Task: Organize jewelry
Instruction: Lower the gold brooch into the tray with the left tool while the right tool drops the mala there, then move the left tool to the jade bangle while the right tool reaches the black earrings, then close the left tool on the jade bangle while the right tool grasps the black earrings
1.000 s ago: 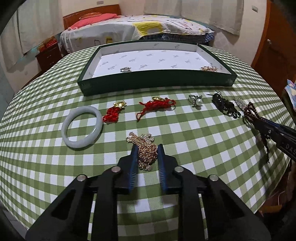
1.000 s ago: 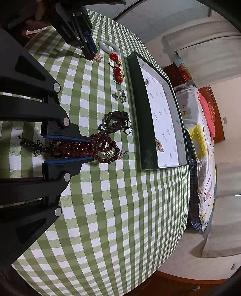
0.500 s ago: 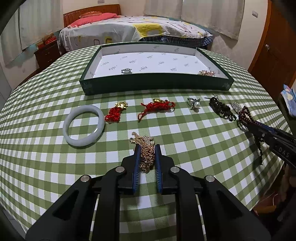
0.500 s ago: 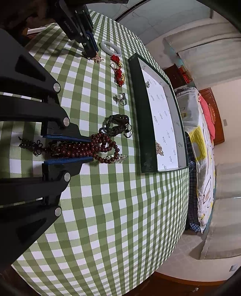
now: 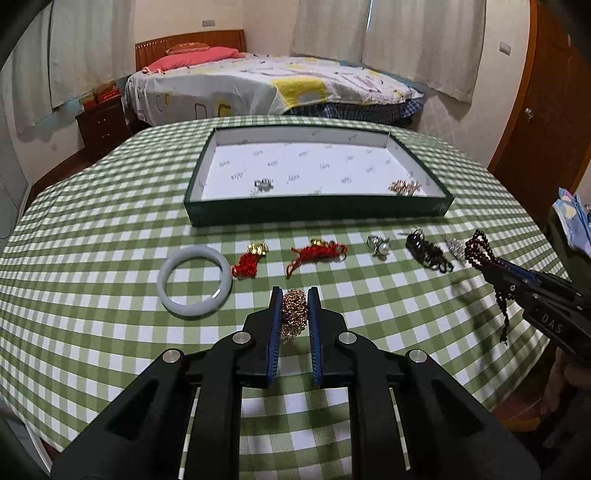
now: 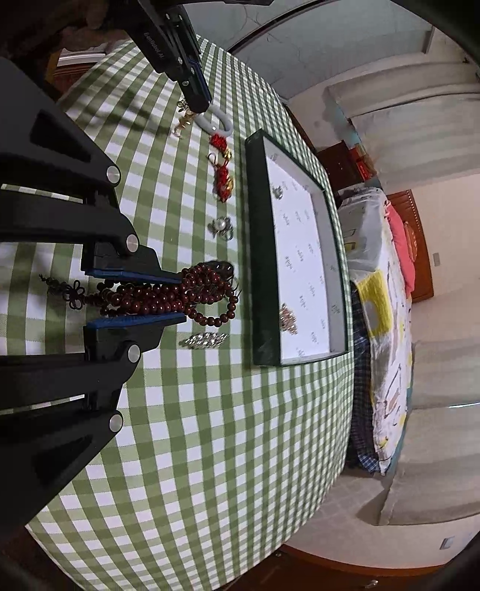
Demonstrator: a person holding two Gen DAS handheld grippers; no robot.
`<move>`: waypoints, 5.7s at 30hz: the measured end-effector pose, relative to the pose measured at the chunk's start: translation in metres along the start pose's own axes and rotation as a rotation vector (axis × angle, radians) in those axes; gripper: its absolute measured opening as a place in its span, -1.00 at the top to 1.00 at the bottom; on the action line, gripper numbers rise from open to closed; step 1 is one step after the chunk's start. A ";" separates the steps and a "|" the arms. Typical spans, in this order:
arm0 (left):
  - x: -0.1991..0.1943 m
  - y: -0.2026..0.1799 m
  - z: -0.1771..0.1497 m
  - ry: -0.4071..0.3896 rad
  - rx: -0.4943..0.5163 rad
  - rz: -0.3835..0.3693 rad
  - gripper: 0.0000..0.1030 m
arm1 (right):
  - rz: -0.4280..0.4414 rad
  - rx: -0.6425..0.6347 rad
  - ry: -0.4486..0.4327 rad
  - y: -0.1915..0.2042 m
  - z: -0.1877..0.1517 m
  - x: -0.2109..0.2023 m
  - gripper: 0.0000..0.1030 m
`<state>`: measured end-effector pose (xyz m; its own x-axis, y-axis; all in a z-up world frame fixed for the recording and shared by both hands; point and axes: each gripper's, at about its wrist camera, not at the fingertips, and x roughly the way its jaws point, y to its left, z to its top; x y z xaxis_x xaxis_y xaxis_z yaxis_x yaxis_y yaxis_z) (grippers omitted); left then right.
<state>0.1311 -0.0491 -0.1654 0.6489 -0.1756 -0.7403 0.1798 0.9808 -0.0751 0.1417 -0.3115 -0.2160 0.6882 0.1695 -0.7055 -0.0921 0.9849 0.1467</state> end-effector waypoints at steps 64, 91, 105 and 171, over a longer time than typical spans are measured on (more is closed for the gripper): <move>0.157 -0.003 0.109 0.020 0.041 -0.037 0.69 | 0.038 -0.044 0.055 0.028 0.100 0.135 0.65; 0.065 0.005 0.080 -0.066 -0.002 -0.026 -0.09 | 0.014 -0.039 -0.003 0.019 0.074 0.049 0.21; 0.035 0.038 0.022 0.012 -0.064 0.063 -0.11 | -0.009 -0.053 0.091 0.014 0.025 0.042 0.21; 0.067 0.075 0.009 0.101 -0.117 0.112 -0.38 | -0.017 -0.111 0.126 0.024 0.019 0.070 0.66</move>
<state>0.1947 0.0124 -0.2142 0.5819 -0.0608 -0.8110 0.0196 0.9980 -0.0608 0.2016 -0.2767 -0.2490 0.5954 0.1490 -0.7895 -0.1652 0.9844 0.0611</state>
